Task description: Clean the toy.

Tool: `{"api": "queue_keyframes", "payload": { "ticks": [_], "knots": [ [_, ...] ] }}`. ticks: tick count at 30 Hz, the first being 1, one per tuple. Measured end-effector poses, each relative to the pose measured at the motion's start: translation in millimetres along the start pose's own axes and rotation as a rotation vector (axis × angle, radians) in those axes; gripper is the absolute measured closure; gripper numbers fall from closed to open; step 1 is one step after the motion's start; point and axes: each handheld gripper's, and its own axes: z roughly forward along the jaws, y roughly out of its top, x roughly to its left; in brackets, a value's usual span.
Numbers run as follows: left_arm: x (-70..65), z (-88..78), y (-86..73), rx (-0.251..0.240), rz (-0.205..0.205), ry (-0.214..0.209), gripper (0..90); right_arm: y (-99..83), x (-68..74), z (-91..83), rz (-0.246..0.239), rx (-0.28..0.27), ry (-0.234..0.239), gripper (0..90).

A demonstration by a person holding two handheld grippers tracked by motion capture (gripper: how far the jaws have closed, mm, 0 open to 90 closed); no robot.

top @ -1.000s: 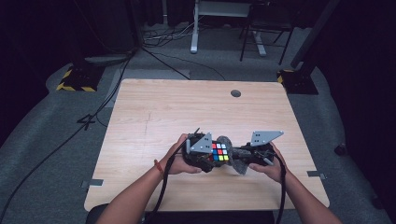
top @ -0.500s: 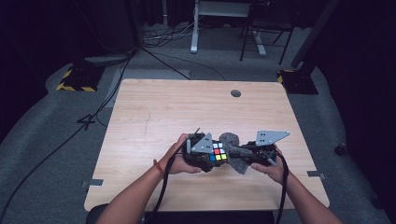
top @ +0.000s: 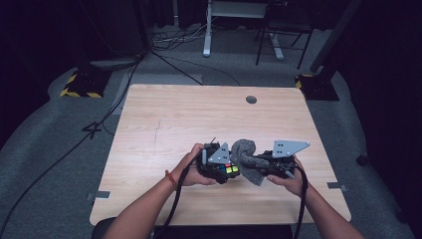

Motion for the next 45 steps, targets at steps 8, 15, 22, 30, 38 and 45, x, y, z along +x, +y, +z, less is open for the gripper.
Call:
{"api": "queue_keyframes", "payload": {
  "ticks": [8, 15, 22, 30, 38, 45],
  "knots": [
    [-1.5, -7.4, 5.0, -0.040, 0.016, -0.011, 33.6, -13.0, -12.8, 7.7, 0.045, 0.096, 0.005, 78.0],
    [6.6, -20.6, 4.1, -0.077, -0.010, 0.007, 33.7, -11.7, -9.7, 8.3, 0.034, 0.106, 0.026, 78.0],
    [5.9, -13.7, 1.5, -0.048, -0.010, 0.002, 33.7, 3.9, 7.3, -0.7, -0.027, 0.027, 0.016, 78.0],
    [-2.8, 3.3, 3.8, 0.000, 0.015, -0.035, 33.7, 8.2, 11.6, -3.7, -0.057, -0.031, -0.036, 78.0],
    [1.8, -15.7, 7.6, -0.080, -0.010, -0.020, 33.7, -3.4, -1.8, 2.0, -0.029, 0.069, -0.105, 78.0],
    [6.3, -26.8, 6.4, -0.087, -0.009, 0.017, 33.7, -8.1, -1.3, 9.5, -0.025, 0.104, -0.064, 78.1]
  ]
}}
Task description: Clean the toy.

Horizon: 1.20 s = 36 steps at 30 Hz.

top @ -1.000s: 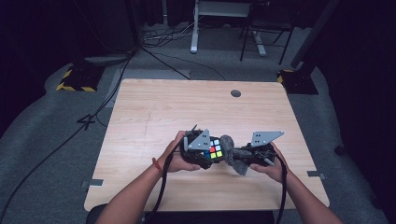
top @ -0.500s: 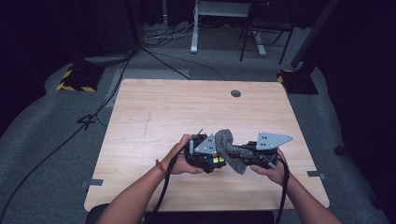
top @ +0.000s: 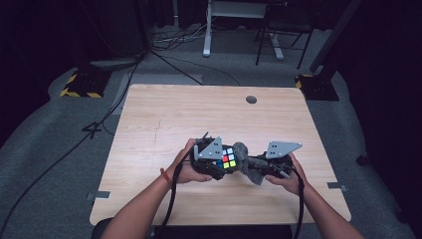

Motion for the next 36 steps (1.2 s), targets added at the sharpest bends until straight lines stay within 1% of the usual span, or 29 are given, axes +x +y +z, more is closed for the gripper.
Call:
{"api": "queue_keyframes", "payload": {
  "ticks": [3, 4, 5, 7, 9, 11, 12, 13, 14, 15, 17, 20, 22, 23, 24, 26, 27, 28, 29, 30, 31, 32, 33, 34, 35, 36],
  "knots": [
    [2.2, -1.3, -1.2, 0.004, 0.002, 0.010, 33.7, 0.9, 3.5, 2.2, -0.012, 0.011, 0.016, 78.0],
    [1.5, -0.8, -1.4, 0.015, 0.005, 0.019, 33.7, 0.3, 3.3, 2.7, -0.007, 0.006, 0.019, 78.0],
    [0.9, 0.8, -1.8, 0.033, 0.017, 0.030, 33.7, 0.1, 3.2, 2.7, -0.005, 0.002, 0.022, 78.0],
    [-0.4, 4.4, -3.2, 0.045, 0.019, 0.024, 33.7, 1.8, 5.1, 0.2, -0.005, -0.035, 0.036, 78.0],
    [-1.2, 7.8, -3.8, 0.058, 0.026, 0.022, 33.7, 5.9, 9.4, -3.3, -0.025, -0.060, 0.032, 78.0],
    [-1.5, 10.0, -4.2, 0.054, 0.017, 0.008, 33.7, 9.6, 12.8, -8.0, -0.035, -0.091, 0.034, 78.0],
    [-2.1, 11.3, -4.2, 0.059, 0.013, 0.002, 33.7, 10.3, 13.1, -9.5, -0.036, -0.101, 0.032, 78.0],
    [-3.1, 13.7, -4.0, 0.070, 0.023, -0.002, 33.7, 10.8, 13.2, -11.8, -0.034, -0.128, 0.040, 78.0],
    [-4.5, 15.8, -4.1, 0.078, 0.030, -0.008, 33.7, 11.9, 12.8, -14.1, -0.031, -0.154, 0.057, 78.0],
    [-5.8, 17.2, -4.1, 0.086, 0.035, -0.007, 33.7, 13.2, 13.6, -14.6, -0.035, -0.147, 0.052, 78.0],
    [-7.8, 19.7, -3.8, 0.084, 0.034, -0.015, 33.7, 13.6, 14.2, -13.5, -0.043, -0.129, 0.022, 78.0],
    [-7.0, 17.7, -2.5, 0.055, 0.021, -0.035, 33.7, 11.3, 10.2, -11.4, -0.035, -0.095, -0.026, 78.0],
    [-7.0, 14.5, -0.6, 0.028, 0.014, -0.047, 33.7, 8.4, 5.9, -9.4, -0.016, -0.069, -0.041, 78.0],
    [-7.5, 12.4, 0.8, 0.020, 0.018, -0.036, 33.7, 6.4, 4.1, -7.2, -0.012, -0.046, -0.052, 78.0],
    [-7.5, 11.1, 1.4, 0.018, 0.021, -0.036, 33.7, 3.3, 1.8, -4.1, -0.008, -0.019, -0.068, 78.0],
    [-7.0, 7.8, 1.8, 0.003, 0.015, -0.038, 33.7, -1.4, -2.4, 0.7, 0.015, 0.015, -0.051, 78.0],
    [-7.1, 6.7, 2.0, 0.001, 0.014, -0.034, 33.7, -4.1, -4.5, 4.3, 0.023, 0.041, -0.047, 77.9],
    [-6.4, 5.5, 2.3, -0.011, 0.016, -0.036, 33.7, -5.5, -5.4, 6.3, 0.029, 0.056, -0.046, 78.0],
    [-6.0, 4.1, 2.8, -0.018, 0.010, -0.038, 33.7, -7.2, -6.3, 8.6, 0.040, 0.063, -0.024, 77.9],
    [-5.5, 3.0, 3.2, -0.028, 0.012, -0.035, 33.7, -8.2, -6.5, 10.6, 0.043, 0.069, 0.003, 77.9],
    [-5.0, 2.1, 3.5, -0.036, 0.005, -0.039, 33.7, -8.2, -5.5, 12.7, 0.038, 0.088, 0.006, 77.9],
    [-4.3, 1.8, 3.1, -0.044, 0.006, -0.041, 33.7, -7.9, -3.7, 13.8, 0.031, 0.089, 0.011, 77.9],
    [-4.4, 2.0, 2.7, -0.047, 0.004, -0.040, 33.7, -7.5, -3.2, 13.1, 0.041, 0.063, 0.040, 77.9],
    [-4.5, 2.4, 2.5, -0.046, 0.001, -0.039, 33.7, -6.3, -2.4, 12.3, 0.045, 0.051, 0.055, 77.9],
    [-4.3, 3.0, 1.9, -0.050, 0.000, -0.041, 33.7, -5.3, -1.6, 11.5, 0.042, 0.046, 0.054, 77.9],
    [-3.7, 2.9, 1.1, -0.063, -0.009, -0.044, 33.7, -4.5, -0.7, 10.0, 0.046, 0.027, 0.067, 77.9]
  ]
}}
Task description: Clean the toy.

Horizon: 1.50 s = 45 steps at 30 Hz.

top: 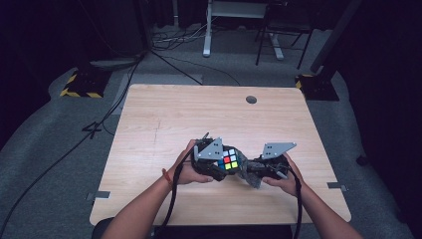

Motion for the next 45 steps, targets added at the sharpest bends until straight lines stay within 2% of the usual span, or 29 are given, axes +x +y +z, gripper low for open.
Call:
{"api": "queue_keyframes", "payload": {
  "ticks": [2, 6, 8, 15, 22, 26, 28, 32, 35, 38, 40, 42, 44, 45],
  "knots": [
    [1.9, -0.3, -1.1, -0.013, -0.016, -0.004, 33.6, -0.2, -0.1, -1.3, 0.016, -0.017, 0.012, 78.0],
    [3.2, -2.4, -2.8, -0.020, -0.021, -0.002, 33.3, -0.4, -3.1, -5.7, 0.046, -0.054, 0.032, 78.0],
    [3.7, -3.2, -2.9, -0.016, -0.010, 0.001, 33.2, -0.6, -3.7, -7.0, 0.052, -0.070, 0.037, 78.0],
    [6.3, -6.0, -6.3, -0.015, -0.026, -0.002, 33.0, -0.2, -5.4, -11.4, 0.069, -0.114, 0.051, 78.0],
    [6.8, -4.1, -8.6, 0.018, -0.032, 0.003, 32.9, 2.6, -3.2, -18.0, 0.062, -0.144, 0.034, 78.1],
    [6.0, -2.8, -8.3, 0.038, -0.034, 0.013, 33.0, 5.7, -0.1, -20.4, 0.033, -0.138, 0.008, 78.1],
    [5.5, -0.9, -8.4, 0.065, -0.023, 0.021, 33.0, 6.5, -0.2, -23.0, 0.035, -0.154, 0.003, 78.2],
    [3.6, 3.4, -8.7, 0.106, -0.006, 0.028, 33.2, 7.5, 2.0, -23.2, 0.015, -0.144, -0.016, 78.2],
    [2.1, 6.5, -8.9, 0.135, 0.012, 0.031, 33.4, 8.8, 1.7, -27.2, 0.016, -0.174, -0.016, 78.3],
    [-0.9, 10.5, -7.9, 0.119, 0.015, 0.020, 33.5, 12.5, 4.1, -31.2, -0.005, -0.194, -0.034, 78.2],
    [-0.3, 10.0, -6.0, 0.102, 0.011, 0.021, 33.6, 12.7, 5.3, -30.8, -0.013, -0.178, -0.059, 78.2],
    [1.1, 7.5, -5.5, 0.080, -0.005, 0.018, 33.6, 10.9, 2.1, -31.2, 0.011, -0.185, -0.070, 78.2],
    [1.3, 4.2, -4.1, 0.057, -0.005, 0.013, 33.6, 9.1, -1.8, -30.0, 0.030, -0.165, -0.099, 78.1],
    [1.0, 3.1, -3.2, 0.053, -0.005, 0.011, 33.6, 7.5, -3.8, -27.9, 0.038, -0.154, -0.091, 78.1]
  ]
}}
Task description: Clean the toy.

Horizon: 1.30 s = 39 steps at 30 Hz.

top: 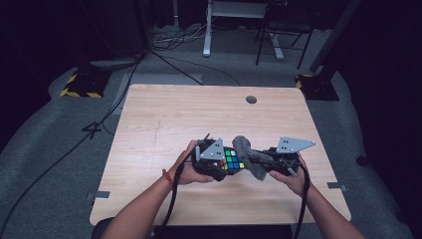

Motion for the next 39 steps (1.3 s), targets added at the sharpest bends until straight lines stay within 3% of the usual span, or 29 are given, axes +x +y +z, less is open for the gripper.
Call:
{"api": "queue_keyframes", "payload": {
  "ticks": [3, 6, 15, 21, 23, 28, 31, 32, 35, 39],
  "knots": [
    [-0.7, -1.9, 2.0, -0.018, 0.003, -0.006, 33.6, -5.0, -0.7, 9.2, -0.013, 0.077, 0.006, 78.1],
    [0.1, -3.6, 3.9, -0.027, 0.009, -0.003, 33.6, -8.6, 3.7, 18.7, -0.037, 0.126, 0.045, 78.1],
    [4.3, -8.7, 3.6, -0.063, -0.019, 0.010, 33.6, -10.9, 13.7, 30.5, -0.059, 0.213, 0.118, 78.0],
    [12.1, -10.7, -1.7, -0.054, -0.043, 0.031, 33.6, -7.2, 11.9, 22.0, -0.066, 0.179, 0.147, 78.0],
    [13.8, -10.6, -4.3, -0.043, -0.043, 0.039, 33.6, -4.0, 11.7, 17.3, -0.068, 0.156, 0.138, 78.0],
    [10.8, -8.6, -6.5, -0.044, -0.056, 0.014, 33.6, -0.2, 8.3, 7.6, -0.065, 0.079, 0.094, 77.9],
    [3.3, -5.2, -2.8, -0.037, -0.028, -0.010, 33.6, 0.3, 4.3, 4.6, -0.043, 0.039, 0.045, 78.0],
    [0.8, -3.8, -1.3, -0.044, -0.027, -0.034, 33.6, 0.2, 3.6, 4.1, -0.039, 0.034, 0.029, 78.0],
    [-7.1, 0.0, 4.3, -0.040, 0.005, -0.034, 33.6, -0.9, 1.7, 4.9, -0.034, 0.047, 0.011, 78.0],
    [-7.8, -3.3, 8.2, -0.073, 0.007, -0.026, 33.6, -3.3, 3.8, 11.3, -0.039, 0.102, 0.037, 78.1]
  ]
}}
